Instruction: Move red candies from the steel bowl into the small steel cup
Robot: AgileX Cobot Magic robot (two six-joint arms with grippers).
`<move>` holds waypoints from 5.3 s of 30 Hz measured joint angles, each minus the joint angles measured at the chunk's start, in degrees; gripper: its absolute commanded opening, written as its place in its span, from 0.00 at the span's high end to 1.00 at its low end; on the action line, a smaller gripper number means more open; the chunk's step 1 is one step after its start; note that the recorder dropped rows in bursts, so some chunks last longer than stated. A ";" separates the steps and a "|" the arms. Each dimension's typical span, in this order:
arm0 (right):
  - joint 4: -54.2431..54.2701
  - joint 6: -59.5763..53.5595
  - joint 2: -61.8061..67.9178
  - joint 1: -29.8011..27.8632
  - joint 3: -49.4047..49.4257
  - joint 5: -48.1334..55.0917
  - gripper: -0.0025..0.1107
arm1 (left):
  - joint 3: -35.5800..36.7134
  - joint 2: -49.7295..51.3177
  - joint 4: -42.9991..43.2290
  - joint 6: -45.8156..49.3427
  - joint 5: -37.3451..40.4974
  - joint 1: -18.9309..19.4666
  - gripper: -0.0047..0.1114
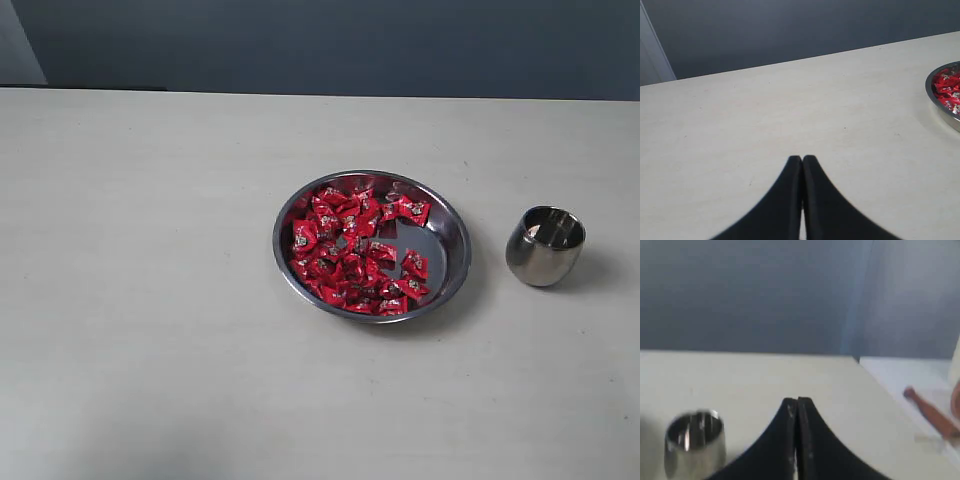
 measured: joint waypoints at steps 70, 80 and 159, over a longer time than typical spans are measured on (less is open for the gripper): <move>31.07 -26.97 110.69 17.04 -88.42 46.79 0.72 | 0.00 0.00 0.00 0.00 0.00 0.00 0.96; 23.02 -29.27 117.50 30.86 -93.10 50.14 0.62 | 0.00 0.00 0.00 0.00 0.00 0.00 0.96; 18.91 -19.50 129.65 31.94 -99.97 62.81 0.61 | 0.00 0.00 0.00 0.00 0.00 0.00 0.96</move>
